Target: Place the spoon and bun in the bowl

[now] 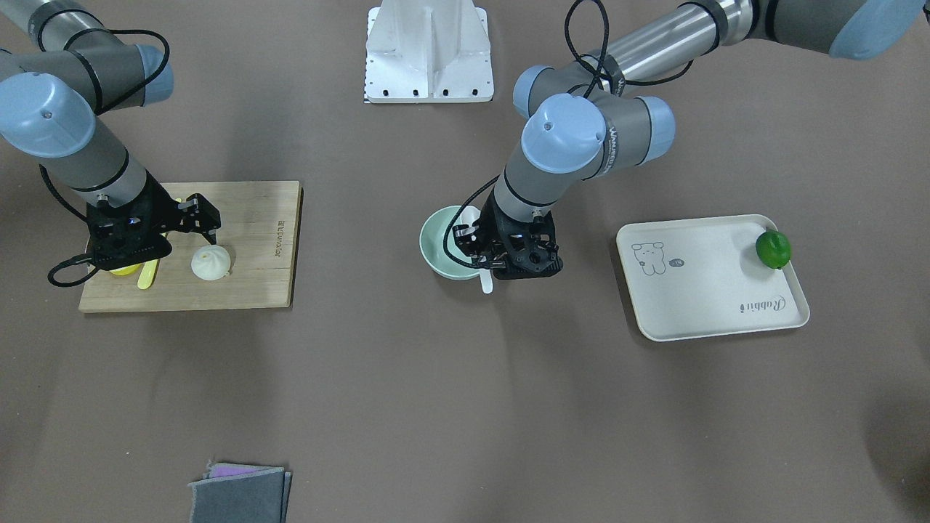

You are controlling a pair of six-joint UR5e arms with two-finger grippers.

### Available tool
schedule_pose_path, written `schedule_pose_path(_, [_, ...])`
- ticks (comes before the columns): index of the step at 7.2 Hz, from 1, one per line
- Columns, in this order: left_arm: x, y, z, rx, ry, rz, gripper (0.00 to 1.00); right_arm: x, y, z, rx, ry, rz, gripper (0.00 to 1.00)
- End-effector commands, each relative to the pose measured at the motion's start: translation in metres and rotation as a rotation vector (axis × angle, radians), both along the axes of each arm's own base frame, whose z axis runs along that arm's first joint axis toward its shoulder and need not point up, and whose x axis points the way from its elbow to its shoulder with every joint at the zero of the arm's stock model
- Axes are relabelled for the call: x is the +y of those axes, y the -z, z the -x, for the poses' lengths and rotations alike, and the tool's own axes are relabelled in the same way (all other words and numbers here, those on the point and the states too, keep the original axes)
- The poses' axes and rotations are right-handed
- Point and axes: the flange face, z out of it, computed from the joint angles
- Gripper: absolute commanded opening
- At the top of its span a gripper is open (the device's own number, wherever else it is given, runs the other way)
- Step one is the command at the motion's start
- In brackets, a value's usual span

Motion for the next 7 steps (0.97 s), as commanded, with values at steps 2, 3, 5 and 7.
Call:
schedule_pose_path(2, [0.008, 0.0, -0.011, -0.003, 0.007, -0.009, 0.03, -0.008, -0.026, 0.02, -0.021, 0.01, -0.039, 0.96])
schedule_pose_path(3, [0.007, 0.002, -0.011, -0.003, 0.011, -0.012, 0.95, -0.006, -0.027, 0.021, -0.026, 0.01, -0.042, 0.94])
schedule_pose_path(5, [0.007, 0.002, -0.011, -0.004, 0.016, -0.003, 0.98, 0.001, -0.023, 0.028, -0.036, -0.005, -0.015, 0.37])
schedule_pose_path(7, [0.007, 0.003, -0.01, -0.003, 0.016, -0.005, 0.98, 0.009, -0.023, 0.035, -0.037, 0.004, -0.004, 0.0])
